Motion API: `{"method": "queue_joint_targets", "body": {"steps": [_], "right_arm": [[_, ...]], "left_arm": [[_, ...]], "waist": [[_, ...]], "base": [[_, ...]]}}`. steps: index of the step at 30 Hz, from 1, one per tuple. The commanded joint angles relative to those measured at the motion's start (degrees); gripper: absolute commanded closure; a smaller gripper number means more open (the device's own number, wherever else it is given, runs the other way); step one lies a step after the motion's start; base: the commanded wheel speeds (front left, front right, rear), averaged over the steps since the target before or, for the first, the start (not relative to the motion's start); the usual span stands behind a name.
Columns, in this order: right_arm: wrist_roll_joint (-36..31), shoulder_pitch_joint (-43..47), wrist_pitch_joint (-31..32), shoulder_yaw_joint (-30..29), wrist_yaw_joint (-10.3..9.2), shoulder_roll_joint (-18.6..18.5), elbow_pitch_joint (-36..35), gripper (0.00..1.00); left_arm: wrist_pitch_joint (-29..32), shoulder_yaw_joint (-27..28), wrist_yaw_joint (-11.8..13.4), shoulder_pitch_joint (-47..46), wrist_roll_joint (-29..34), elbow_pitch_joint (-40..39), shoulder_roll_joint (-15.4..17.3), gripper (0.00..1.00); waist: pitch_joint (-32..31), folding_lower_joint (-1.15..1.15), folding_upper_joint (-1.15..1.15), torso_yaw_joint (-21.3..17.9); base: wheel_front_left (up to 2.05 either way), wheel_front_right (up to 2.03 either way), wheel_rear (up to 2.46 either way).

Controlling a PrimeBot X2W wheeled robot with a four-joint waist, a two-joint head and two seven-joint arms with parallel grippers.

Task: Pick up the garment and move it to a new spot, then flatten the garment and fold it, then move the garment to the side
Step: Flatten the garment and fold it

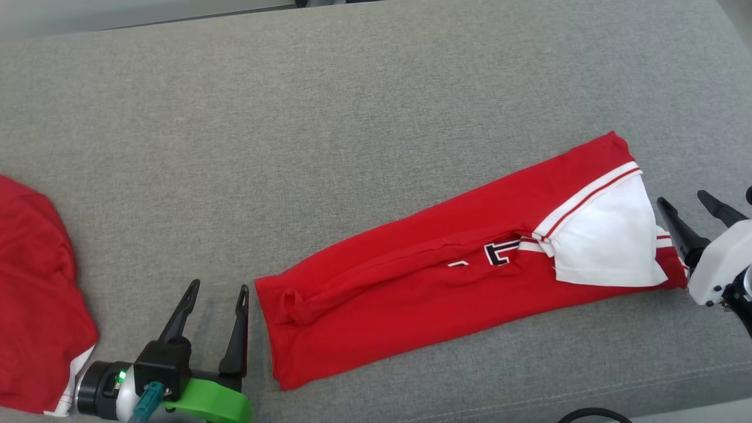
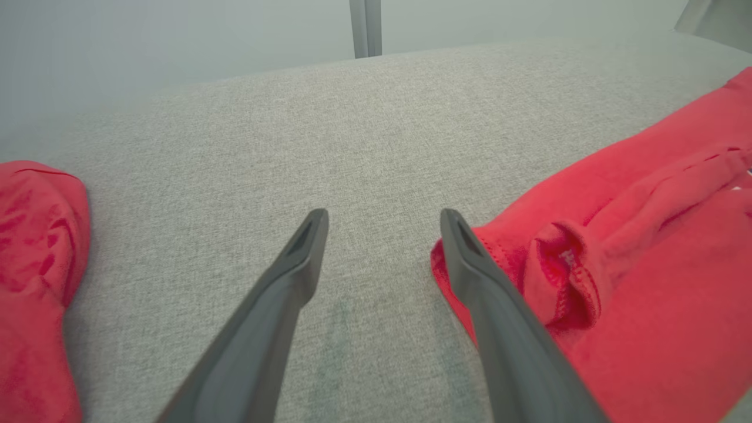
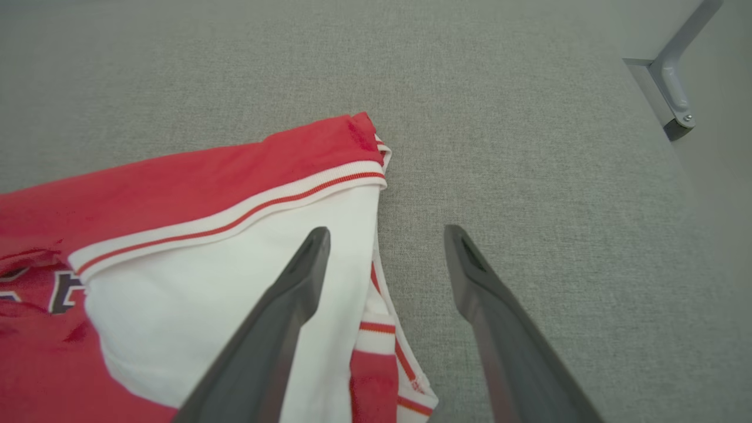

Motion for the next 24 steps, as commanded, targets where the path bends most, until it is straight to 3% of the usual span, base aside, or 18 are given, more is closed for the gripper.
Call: {"method": "queue_joint_targets", "body": {"steps": [1, 7, 15, 16, 17, 24], "right_arm": [[-1.17, -1.4, 0.79, 0.43, -0.06, 1.28, 2.33, 0.0], [-3.57, -4.97, 1.82, 2.59, -0.07, 4.42, 11.78, 0.0], [1.97, -5.35, 7.35, 6.58, -0.01, 5.65, 20.06, 0.0], [3.89, -4.97, 8.1, 7.49, 0.01, 5.91, 19.47, 0.69], [6.63, -4.32, 9.0, 8.49, 0.17, 6.36, 18.23, 1.0], [17.49, -3.61, 8.31, 6.84, -0.13, -1.72, 16.85, 1.0]], "left_arm": [[-0.62, 0.39, 0.61, 0.46, 1.33, 0.4, -0.78, 0.0], [-0.94, 2.29, 0.97, 0.55, 6.65, -0.55, -4.13, 0.0], [-0.96, 5.12, -2.49, 2.89, 11.19, -0.8, -9.06, 0.0], [-0.97, 5.46, -3.18, 2.95, 11.53, -0.76, -9.7, 0.0], [-0.98, 5.92, -3.7, 3.03, 12.0, -0.65, -10.26, 0.0], [-0.97, 8.55, -6.68, 4.15, 14.78, 0.0, -13.55, 0.0]], "waist": [[0.3, 0.0, 0.0, 1.49], [0.85, 0.0, 0.0, 5.06], [0.33, 0.0, 0.0, 7.27], [0.18, 0.0, 0.0, 7.43], [0.08, 0.0, 0.0, 7.49], [-1.39, 0.0, 0.0, 6.52]], "base": [[0.0, 0.0, 0.0], [0.0, 0.0, 0.0], [0.0, 0.0, 0.0], [0.0, 0.0, 0.0], [0.0, 0.0, 0.0], [0.0, 0.0, 0.0]]}}
